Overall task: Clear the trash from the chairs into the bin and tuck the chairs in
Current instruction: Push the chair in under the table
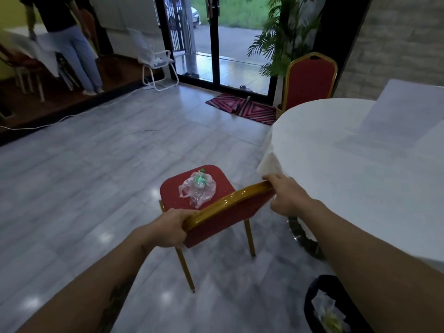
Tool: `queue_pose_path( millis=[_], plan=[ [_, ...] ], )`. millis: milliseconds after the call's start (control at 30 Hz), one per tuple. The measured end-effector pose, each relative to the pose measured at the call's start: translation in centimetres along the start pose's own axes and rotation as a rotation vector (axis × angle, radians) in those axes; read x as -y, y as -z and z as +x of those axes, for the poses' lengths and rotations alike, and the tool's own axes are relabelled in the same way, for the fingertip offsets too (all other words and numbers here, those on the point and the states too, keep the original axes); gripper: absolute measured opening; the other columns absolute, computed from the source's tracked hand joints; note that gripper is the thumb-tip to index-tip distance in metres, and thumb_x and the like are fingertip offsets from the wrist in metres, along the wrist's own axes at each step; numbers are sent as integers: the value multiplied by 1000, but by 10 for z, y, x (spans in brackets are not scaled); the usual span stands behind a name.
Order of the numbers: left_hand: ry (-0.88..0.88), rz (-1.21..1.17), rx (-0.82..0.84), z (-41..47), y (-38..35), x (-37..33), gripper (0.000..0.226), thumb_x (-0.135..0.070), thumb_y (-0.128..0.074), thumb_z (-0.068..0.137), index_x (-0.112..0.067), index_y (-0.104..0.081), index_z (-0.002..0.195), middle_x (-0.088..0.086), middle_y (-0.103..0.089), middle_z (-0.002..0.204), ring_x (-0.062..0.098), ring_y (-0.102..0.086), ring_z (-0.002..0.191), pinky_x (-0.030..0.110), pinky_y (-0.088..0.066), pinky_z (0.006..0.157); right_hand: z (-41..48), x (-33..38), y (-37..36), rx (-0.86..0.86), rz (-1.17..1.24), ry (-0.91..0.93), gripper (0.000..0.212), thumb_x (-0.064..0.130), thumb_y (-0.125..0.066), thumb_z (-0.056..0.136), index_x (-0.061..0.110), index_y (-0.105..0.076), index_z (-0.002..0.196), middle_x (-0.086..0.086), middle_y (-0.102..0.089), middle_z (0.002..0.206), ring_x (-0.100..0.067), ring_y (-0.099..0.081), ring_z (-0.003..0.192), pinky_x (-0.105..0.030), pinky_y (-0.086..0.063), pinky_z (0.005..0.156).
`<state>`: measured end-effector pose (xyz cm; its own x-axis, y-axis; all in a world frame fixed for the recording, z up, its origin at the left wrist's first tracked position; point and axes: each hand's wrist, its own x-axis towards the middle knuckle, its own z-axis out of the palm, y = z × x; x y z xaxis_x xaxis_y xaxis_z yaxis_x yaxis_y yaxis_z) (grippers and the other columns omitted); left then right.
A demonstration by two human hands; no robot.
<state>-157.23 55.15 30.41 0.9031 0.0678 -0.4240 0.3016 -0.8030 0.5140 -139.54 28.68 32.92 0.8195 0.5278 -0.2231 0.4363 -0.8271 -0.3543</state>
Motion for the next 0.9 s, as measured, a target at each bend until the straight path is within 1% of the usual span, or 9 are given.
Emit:
queue_pose_path(
  millis=[100, 200, 400, 500, 600, 667, 733, 800, 900],
  plan=[
    [10, 21, 43, -2, 8, 5, 64, -5, -64, 82, -43, -54, 132, -14, -67, 112, 6, -64, 100, 23, -58, 79, 0, 7, 0, 4, -110, 32, 62, 20, -61, 83, 28, -44, 142, 1, -46, 140, -24, -41, 125, -41, -46, 100],
    [44, 70, 15, -6, 20, 16, 51, -10, -68, 84, -46, -60, 120, -18, -68, 101, 5, -65, 95, 17, -52, 74, -6, 21, -7, -20, -128, 59, 46, 25, -65, 82, 27, -50, 126, 1, -50, 123, -24, -43, 117, -35, -44, 87],
    [256, 69, -164, -8, 34, 51, 40, 4, -52, 82, -28, -69, 100, -1, -69, 96, 14, -61, 89, 27, -47, 74, -33, 41, -31, 26, 22, 125, 49, 16, -61, 76, 33, -52, 121, 2, -43, 110, -24, -52, 104, -41, -53, 91],
    [382, -18, -345, -8, 33, 70, 38, 3, -54, 81, -17, -72, 108, 9, -69, 107, 24, -60, 95, 34, -49, 79, -48, 45, -43, 0, 48, 145, 50, 19, -60, 78, 37, -51, 124, 1, -45, 112, -22, -53, 103, -42, -53, 90],
    [523, -181, -576, -9, 23, 85, 56, -5, -61, 75, -13, -59, 131, 18, -63, 123, 36, -61, 106, 41, -52, 88, -60, 55, -58, -51, 34, 160, 48, 15, -61, 87, 33, -51, 131, 3, -46, 117, -17, -49, 104, -36, -51, 87],
    [659, -387, -684, -11, 13, 89, 64, -12, -64, 73, -6, -51, 136, 24, -60, 123, 41, -61, 108, 46, -54, 89, -69, 63, -65, -99, -12, 192, 45, 17, -61, 89, 30, -53, 131, 1, -49, 115, -19, -53, 102, -35, -52, 85],
    [737, -914, -770, -17, 10, 75, 54, -12, -62, 76, 3, -53, 127, 23, -62, 111, 39, -63, 98, 49, -57, 83, -77, 72, -70, -113, -48, 235, 44, 20, -62, 91, 29, -53, 133, -2, -51, 116, -19, -55, 99, -34, -50, 85],
    [655, -1430, -790, -22, 7, 60, 34, -6, -53, 88, 0, -57, 121, 20, -64, 103, 36, -65, 93, 49, -57, 80, -84, 80, -75, -103, -41, 262, 42, 24, -63, 93, 27, -53, 134, -2, -52, 117, -17, -54, 96, -31, -48, 86],
    [561, -1667, -813, -35, 3, 40, 29, -13, -39, 95, -4, -61, 110, 18, -66, 104, 36, -65, 96, 54, -55, 87, -96, 91, -82, -89, 40, 269, 38, 28, -64, 94, 26, -57, 131, 1, -54, 112, -14, -53, 94, -28, -46, 86]
  ],
)
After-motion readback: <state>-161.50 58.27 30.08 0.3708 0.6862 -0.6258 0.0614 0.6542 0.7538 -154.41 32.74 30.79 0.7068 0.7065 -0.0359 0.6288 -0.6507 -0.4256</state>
